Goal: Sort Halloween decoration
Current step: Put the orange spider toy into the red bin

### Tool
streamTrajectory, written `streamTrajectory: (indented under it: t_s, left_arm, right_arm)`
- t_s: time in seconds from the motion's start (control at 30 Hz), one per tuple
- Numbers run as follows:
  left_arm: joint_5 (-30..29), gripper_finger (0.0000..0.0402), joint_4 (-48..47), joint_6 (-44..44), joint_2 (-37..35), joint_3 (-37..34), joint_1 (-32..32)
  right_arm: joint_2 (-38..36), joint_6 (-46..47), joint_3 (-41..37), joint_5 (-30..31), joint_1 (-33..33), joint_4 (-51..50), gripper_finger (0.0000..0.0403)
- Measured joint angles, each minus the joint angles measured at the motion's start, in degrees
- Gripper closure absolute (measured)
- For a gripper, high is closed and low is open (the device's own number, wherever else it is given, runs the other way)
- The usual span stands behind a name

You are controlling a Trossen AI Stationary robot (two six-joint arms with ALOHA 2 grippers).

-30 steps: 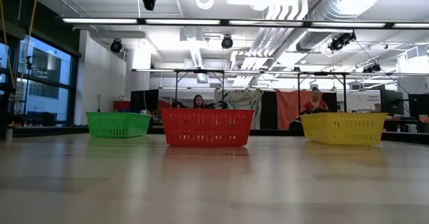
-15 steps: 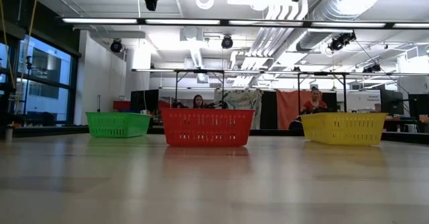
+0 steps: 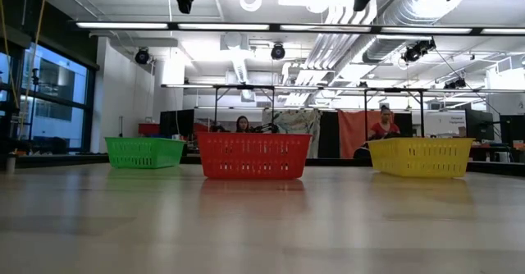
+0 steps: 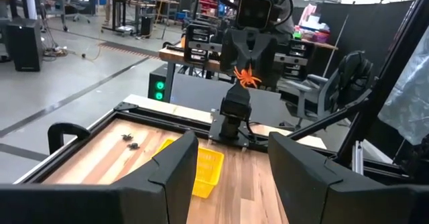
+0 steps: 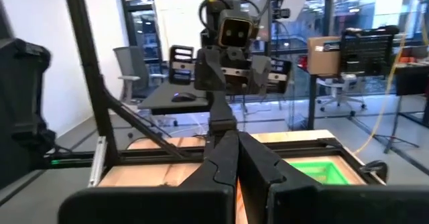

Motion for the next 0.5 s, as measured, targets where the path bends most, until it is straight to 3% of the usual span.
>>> streamTrajectory:
  t_s: [0.5]
  left_arm:
    - [0.0, 0.0229, 0.0, 0.0, 0.0, 0.0, 0.0]
  right_arm:
    - [0.0, 2.8, 0.0, 0.4, 0.0, 0.0, 0.0403]
